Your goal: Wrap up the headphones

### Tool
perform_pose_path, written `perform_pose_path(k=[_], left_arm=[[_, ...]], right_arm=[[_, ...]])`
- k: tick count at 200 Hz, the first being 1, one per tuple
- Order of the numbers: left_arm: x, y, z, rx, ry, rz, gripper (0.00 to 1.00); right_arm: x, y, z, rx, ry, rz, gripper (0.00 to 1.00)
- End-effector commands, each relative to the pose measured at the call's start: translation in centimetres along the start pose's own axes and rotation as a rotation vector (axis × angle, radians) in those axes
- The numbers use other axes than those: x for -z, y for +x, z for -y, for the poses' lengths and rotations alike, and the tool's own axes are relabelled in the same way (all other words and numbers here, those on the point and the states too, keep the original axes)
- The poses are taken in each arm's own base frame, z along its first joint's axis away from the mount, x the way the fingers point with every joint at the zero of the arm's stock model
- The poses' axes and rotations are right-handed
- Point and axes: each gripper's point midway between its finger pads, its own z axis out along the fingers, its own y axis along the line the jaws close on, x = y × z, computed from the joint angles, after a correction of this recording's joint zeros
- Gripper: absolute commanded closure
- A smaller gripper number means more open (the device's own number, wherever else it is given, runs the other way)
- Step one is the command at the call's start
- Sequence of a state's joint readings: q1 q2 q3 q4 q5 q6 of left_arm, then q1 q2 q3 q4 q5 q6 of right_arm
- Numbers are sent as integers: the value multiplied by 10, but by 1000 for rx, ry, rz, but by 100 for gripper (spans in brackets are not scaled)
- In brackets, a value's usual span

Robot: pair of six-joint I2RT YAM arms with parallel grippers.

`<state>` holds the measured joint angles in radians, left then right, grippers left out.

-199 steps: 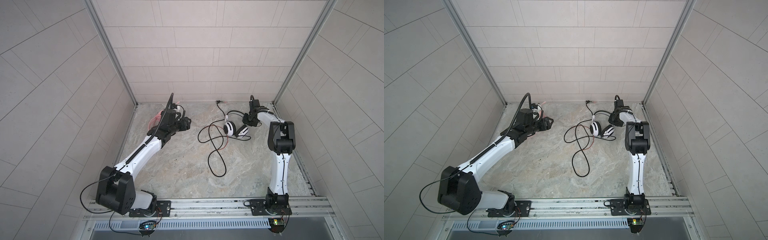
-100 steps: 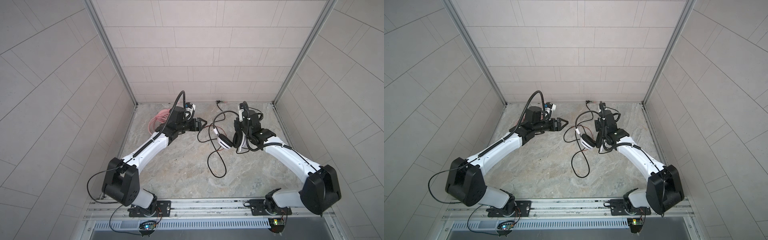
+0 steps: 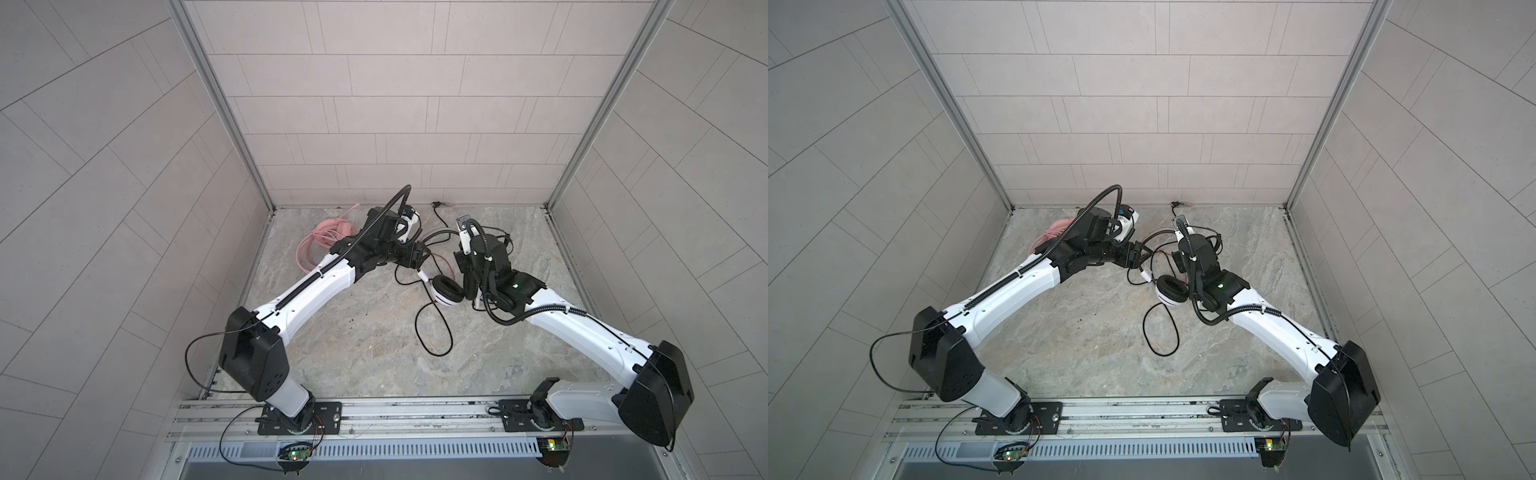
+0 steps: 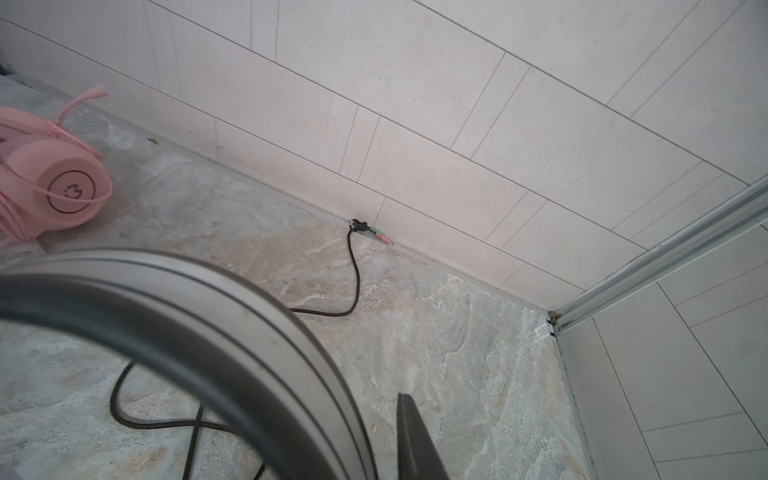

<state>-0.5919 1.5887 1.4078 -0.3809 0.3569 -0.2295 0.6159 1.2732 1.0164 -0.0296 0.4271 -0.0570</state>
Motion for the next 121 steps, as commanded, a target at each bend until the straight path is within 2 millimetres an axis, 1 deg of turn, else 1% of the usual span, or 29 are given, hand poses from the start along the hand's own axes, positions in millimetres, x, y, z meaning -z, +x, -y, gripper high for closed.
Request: perform_pose_path(k=[1,18,39,65,76,85,94,107,121], left_arm=[[4,-4,-12,-55,-101,-19,30],[3,-7,-13,-58,-122,-14,39],[1,-4,-17,-55,-137,-17,51],[2,-4,-20,-62,-154,-15,76],[4,-5,-19,-67,-153,-12,84],[5,-5,-22,-66,-169,-11,86],[5,-5,-27,-62,-189,-12,89],[7,-5,-36,-51,-218,-17,95],[10,-6,-46,-21,-230,-26,99]], right_arm=[[19,-35,3,-37,-6,93,92],[22,-36,-4,-46,-35,89,91],[25,-36,-9,-75,-71,94,91],[21,-32,-19,-77,-111,79,90],[19,-29,-25,-69,-137,62,89],[16,-26,-32,-64,-164,46,88],[14,-23,-38,-63,-188,32,85],[11,-20,-43,-69,-216,3,78],[10,-20,-48,-82,-266,-28,65]])
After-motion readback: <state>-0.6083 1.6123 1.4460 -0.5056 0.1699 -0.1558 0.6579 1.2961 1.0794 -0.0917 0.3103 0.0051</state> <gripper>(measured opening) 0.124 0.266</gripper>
